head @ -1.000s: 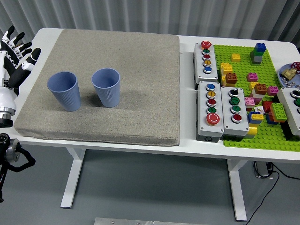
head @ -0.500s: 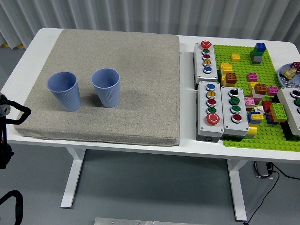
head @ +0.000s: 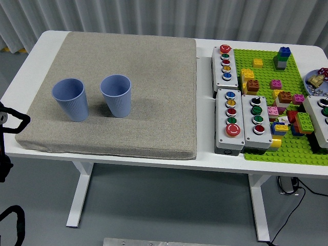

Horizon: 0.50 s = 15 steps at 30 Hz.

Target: Pick cup pour cup place

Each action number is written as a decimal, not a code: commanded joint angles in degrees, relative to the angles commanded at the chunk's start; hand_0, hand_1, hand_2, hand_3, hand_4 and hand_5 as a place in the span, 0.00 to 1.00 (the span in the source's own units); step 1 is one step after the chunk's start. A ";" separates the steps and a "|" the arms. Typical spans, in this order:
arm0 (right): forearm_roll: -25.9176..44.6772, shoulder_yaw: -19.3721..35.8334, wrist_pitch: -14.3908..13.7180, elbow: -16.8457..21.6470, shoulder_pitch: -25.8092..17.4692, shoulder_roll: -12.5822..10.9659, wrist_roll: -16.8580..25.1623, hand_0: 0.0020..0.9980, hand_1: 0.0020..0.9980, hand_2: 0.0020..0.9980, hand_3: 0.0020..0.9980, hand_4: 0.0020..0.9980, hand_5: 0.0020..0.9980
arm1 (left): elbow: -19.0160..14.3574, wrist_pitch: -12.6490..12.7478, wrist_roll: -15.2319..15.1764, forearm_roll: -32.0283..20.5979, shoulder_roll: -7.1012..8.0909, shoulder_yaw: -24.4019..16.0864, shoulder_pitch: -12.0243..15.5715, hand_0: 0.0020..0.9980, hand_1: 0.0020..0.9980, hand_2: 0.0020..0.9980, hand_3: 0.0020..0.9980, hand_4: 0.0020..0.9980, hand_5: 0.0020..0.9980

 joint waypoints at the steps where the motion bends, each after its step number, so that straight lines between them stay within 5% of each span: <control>1: -0.01 0.05 0.01 0.00 -0.02 0.02 -0.01 0.77 0.71 0.75 0.62 0.19 0.24 | -0.03 0.06 -0.08 -0.05 -0.04 -0.05 0.03 0.77 0.76 0.86 0.86 0.79 1.00; 15: -0.17 0.27 0.12 0.00 -0.30 0.04 0.01 0.77 0.71 0.75 0.62 0.19 0.25 | -0.99 0.23 -0.71 0.30 -0.96 -0.09 1.02 0.80 0.80 0.87 0.86 0.79 1.00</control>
